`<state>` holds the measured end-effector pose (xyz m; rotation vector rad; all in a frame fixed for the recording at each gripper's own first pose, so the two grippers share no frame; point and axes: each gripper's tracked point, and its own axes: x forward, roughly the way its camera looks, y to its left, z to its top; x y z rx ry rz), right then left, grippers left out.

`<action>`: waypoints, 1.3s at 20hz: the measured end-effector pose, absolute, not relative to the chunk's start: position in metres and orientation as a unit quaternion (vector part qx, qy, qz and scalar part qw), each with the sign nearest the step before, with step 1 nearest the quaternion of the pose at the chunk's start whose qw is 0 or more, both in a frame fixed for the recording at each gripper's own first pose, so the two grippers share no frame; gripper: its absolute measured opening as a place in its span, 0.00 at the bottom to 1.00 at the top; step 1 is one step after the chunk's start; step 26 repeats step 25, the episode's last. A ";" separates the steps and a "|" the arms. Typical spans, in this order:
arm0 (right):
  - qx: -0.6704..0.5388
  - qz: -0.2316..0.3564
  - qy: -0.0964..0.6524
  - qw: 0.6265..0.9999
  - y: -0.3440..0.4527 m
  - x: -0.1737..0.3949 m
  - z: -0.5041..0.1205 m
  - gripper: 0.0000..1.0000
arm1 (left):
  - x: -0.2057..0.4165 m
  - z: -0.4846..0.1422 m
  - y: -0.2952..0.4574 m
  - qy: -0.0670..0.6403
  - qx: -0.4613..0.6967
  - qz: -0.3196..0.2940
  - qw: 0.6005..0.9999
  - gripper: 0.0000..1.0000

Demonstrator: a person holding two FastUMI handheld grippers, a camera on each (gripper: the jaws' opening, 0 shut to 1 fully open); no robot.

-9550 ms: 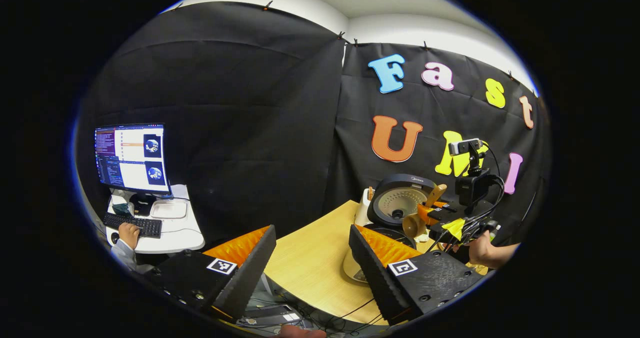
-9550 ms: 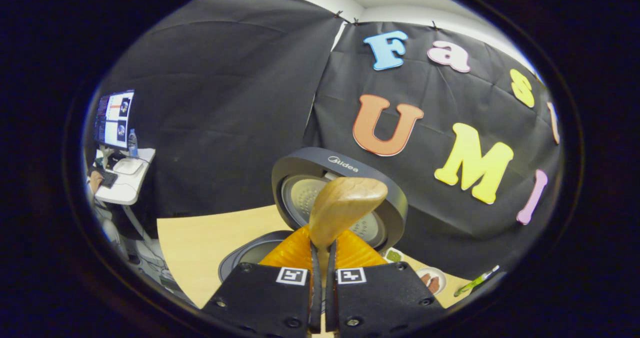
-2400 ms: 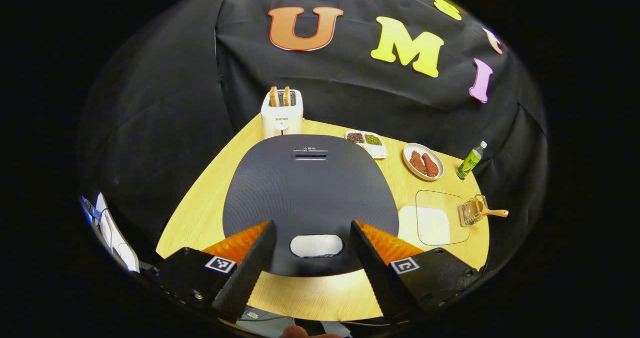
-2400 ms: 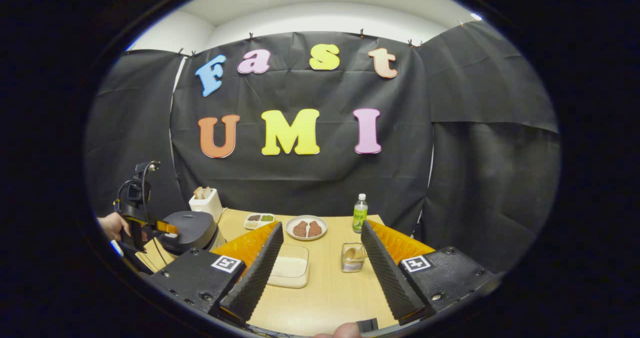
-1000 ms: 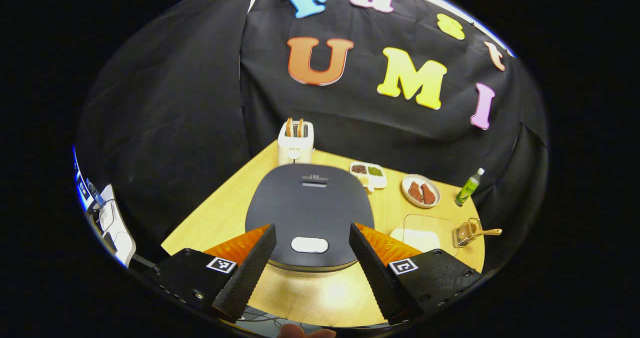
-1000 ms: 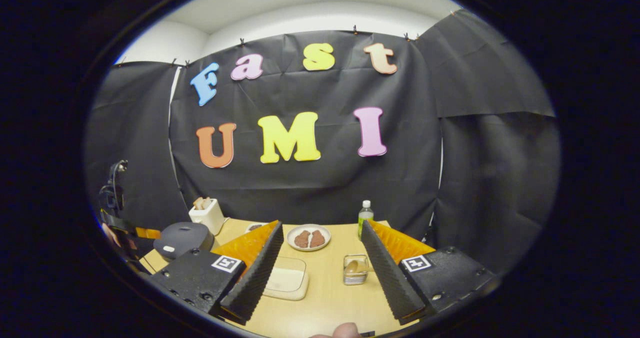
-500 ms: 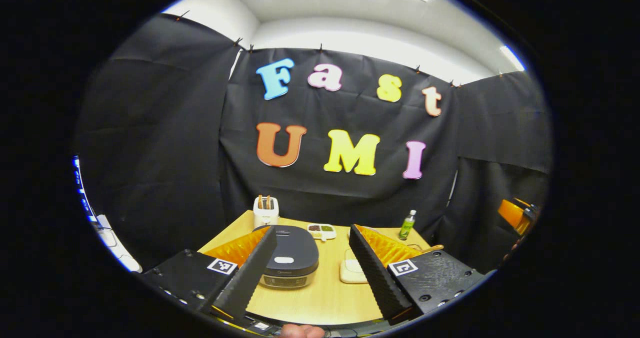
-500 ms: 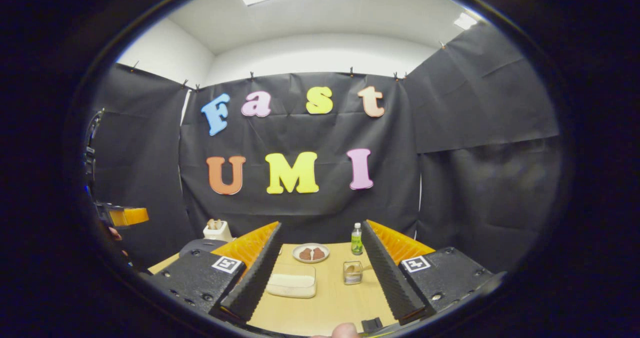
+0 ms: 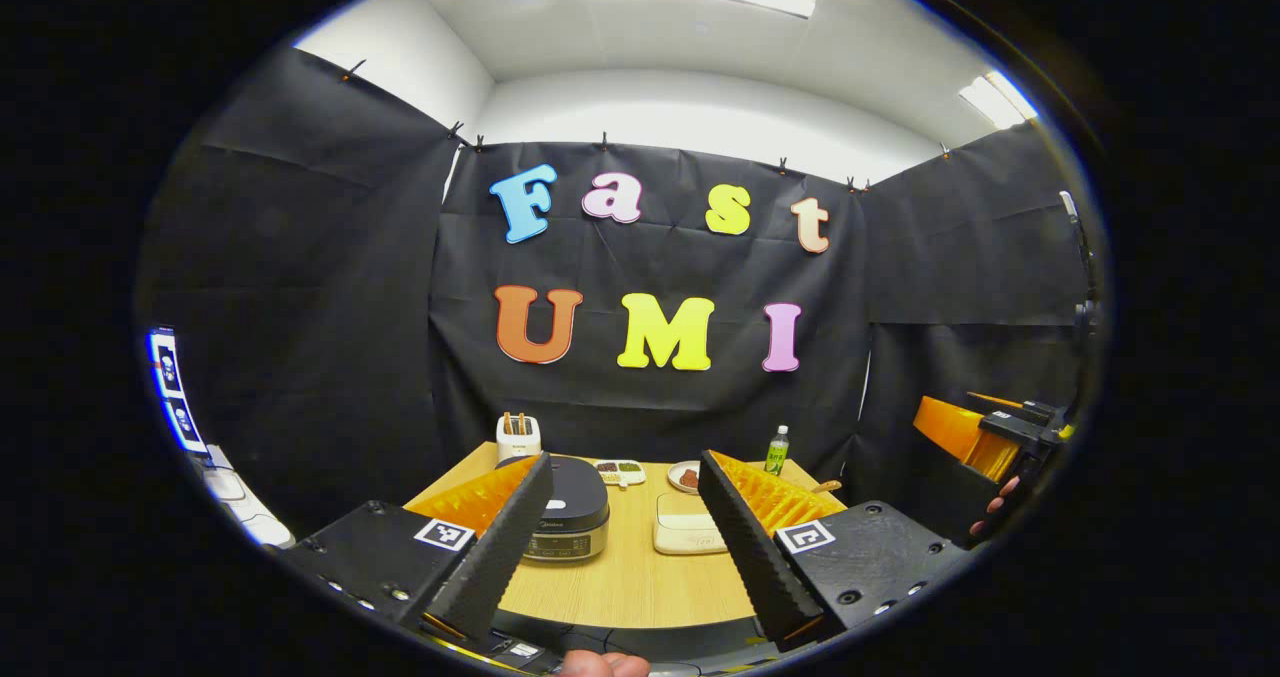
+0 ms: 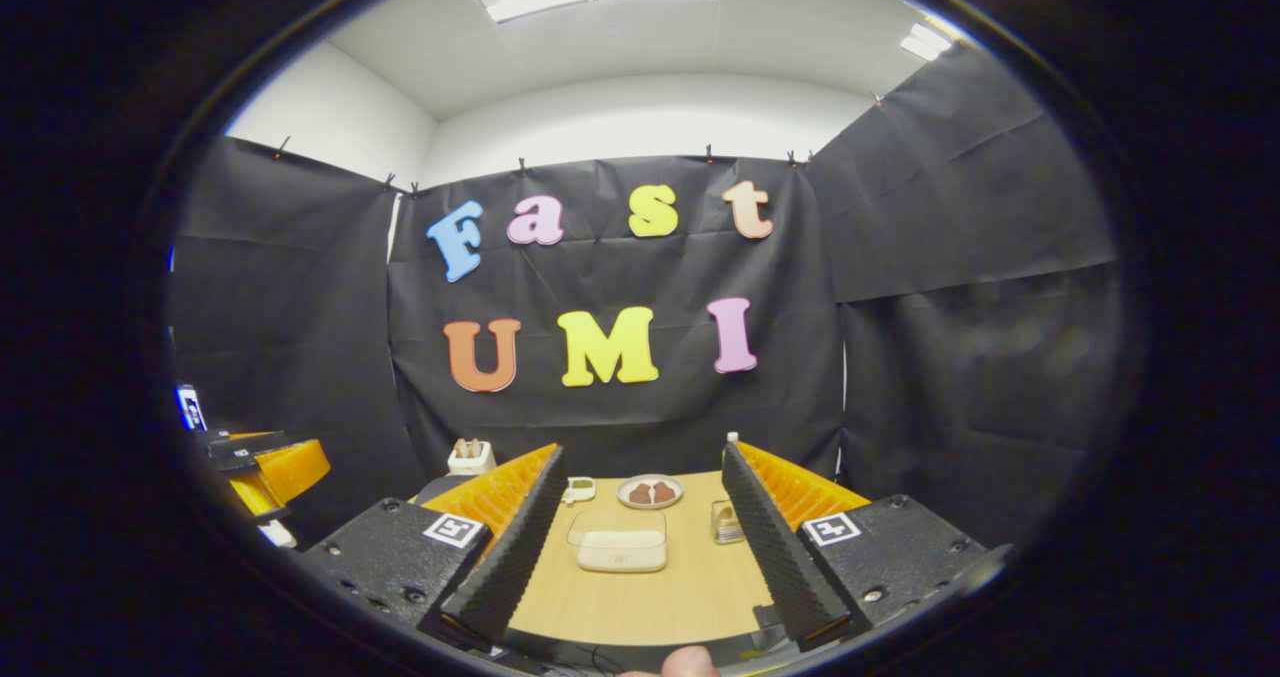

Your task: Close the left gripper, press the button to open the rice cooker; take a wooden spoon from the chopstick holder with the right hand, scoop a spoonful of rice and pour it into the rice cooker, then put the wooden spoon back into the chopstick holder.

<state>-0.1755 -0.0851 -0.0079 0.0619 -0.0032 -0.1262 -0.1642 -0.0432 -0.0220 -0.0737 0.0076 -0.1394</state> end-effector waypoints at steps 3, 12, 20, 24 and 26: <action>0.037 -0.060 0.003 0.998 -0.081 -0.177 -0.015 1.00 | -0.170 -0.020 -0.049 0.000 -0.038 -0.069 0.997 0.95; 0.002 -0.059 -0.005 0.998 -0.085 -0.167 -0.013 1.00 | -0.151 -0.018 -0.059 -0.009 -0.011 -0.055 0.998 0.95; 0.004 -0.059 0.002 0.998 -0.097 -0.157 -0.017 1.00 | -0.141 -0.013 -0.070 -0.009 -0.007 -0.057 0.998 0.95; 0.003 -0.058 0.007 0.998 -0.102 -0.154 -0.021 1.00 | -0.137 -0.012 -0.077 -0.010 -0.005 -0.056 0.998 0.95; 0.003 -0.059 0.009 0.998 -0.104 -0.153 -0.022 1.00 | -0.138 -0.011 -0.078 -0.010 -0.006 -0.056 0.998 0.95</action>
